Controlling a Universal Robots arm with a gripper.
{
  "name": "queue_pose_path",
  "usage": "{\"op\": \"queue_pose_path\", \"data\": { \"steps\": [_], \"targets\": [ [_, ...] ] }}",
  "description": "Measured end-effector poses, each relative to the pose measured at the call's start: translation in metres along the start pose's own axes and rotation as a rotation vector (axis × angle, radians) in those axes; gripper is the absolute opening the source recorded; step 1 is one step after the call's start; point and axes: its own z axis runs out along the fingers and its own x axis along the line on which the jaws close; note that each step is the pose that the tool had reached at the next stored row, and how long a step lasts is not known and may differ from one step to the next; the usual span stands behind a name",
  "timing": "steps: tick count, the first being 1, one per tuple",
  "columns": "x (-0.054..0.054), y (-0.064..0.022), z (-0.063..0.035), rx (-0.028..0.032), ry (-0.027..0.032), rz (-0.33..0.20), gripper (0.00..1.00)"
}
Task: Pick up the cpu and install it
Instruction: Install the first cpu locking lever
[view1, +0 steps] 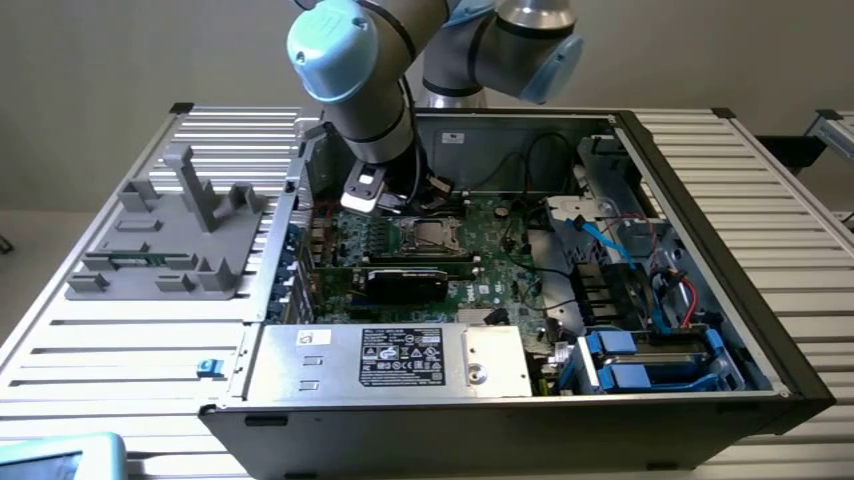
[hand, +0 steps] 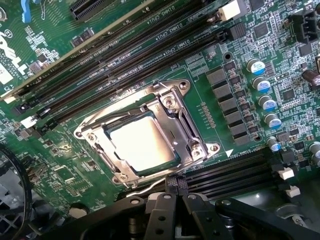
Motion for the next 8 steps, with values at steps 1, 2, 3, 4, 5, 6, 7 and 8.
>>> {"op": "queue_pose_path", "data": {
  "steps": [1, 2, 3, 4, 5, 6, 7, 8],
  "targets": [
    [-0.0001, 0.0001, 0.0000, 0.0018, -0.0009, 0.001, 0.11],
    [-0.0002, 0.0002, -0.0001, 0.0043, -0.0020, 0.001, 0.11],
    [-0.0004, 0.0003, -0.0002, 0.0069, -0.0031, 0.002, 0.11],
    [-0.0007, 0.0004, -0.0003, 0.0091, -0.0038, 0.004, 0.11],
    [-0.0010, 0.0006, -0.0004, 0.0106, -0.0041, 0.005, 0.11],
    [-0.0015, 0.0008, -0.0005, 0.0117, -0.0036, 0.008, 0.11],
    [-0.0021, 0.0011, -0.0007, 0.0122, -0.0032, 0.009, 0.11],
    [-0.0027, 0.0015, -0.0009, 0.0126, -0.0031, 0.011, 0.11]
  ]
}}
